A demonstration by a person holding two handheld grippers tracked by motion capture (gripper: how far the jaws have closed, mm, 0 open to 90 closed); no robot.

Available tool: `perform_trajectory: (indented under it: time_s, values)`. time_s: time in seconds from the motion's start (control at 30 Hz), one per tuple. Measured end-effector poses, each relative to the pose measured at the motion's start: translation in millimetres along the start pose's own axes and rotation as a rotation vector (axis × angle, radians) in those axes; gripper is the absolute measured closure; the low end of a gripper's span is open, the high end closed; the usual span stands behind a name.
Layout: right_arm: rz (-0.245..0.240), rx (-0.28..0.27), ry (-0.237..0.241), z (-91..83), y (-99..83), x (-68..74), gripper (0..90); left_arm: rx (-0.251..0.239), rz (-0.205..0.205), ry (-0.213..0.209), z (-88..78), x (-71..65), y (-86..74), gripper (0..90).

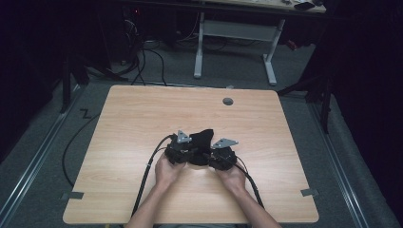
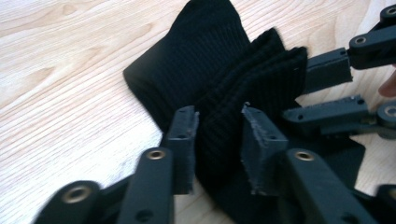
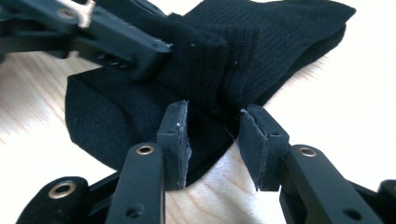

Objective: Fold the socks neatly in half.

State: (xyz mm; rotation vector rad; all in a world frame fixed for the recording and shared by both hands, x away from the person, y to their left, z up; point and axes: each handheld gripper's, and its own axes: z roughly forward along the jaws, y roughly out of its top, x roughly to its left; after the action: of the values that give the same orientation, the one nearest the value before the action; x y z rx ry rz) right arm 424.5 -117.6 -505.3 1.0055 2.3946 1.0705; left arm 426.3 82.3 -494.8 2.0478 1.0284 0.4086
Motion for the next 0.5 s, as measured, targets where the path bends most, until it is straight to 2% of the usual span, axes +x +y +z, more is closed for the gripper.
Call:
perform_trajectory:
  time_s: [0.07,0.13,0.23,0.33,0.43,0.5]
  values:
    - [0.010,0.007,0.007,-1.4,0.1,-2.6,65.0,-0.021,-0.009,-0.002,-6.2,-0.3,-2.5,59.4]
    - [0.001,0.005,0.015,-7.1,-1.3,-2.1,69.6,-0.046,-0.013,-0.004,-14.1,-1.3,-6.0,55.6]
    - [-0.030,-0.019,0.033,-21.9,-2.3,1.6,71.8,-0.043,-0.017,-0.013,-25.4,-1.6,-12.0,51.8]
    - [-0.046,-0.062,0.053,-40.6,0.4,4.1,73.8,-0.063,-0.030,-0.023,-35.7,-2.8,-18.2,50.7]
    - [-0.052,-0.111,0.040,-54.0,11.1,4.2,75.5,-0.035,-0.034,-0.020,-35.3,-5.7,-22.2,50.8]
    - [-0.056,-0.108,0.033,-52.6,18.6,3.3,75.6,-0.013,-0.022,-0.007,-31.9,-8.9,-24.3,50.9]
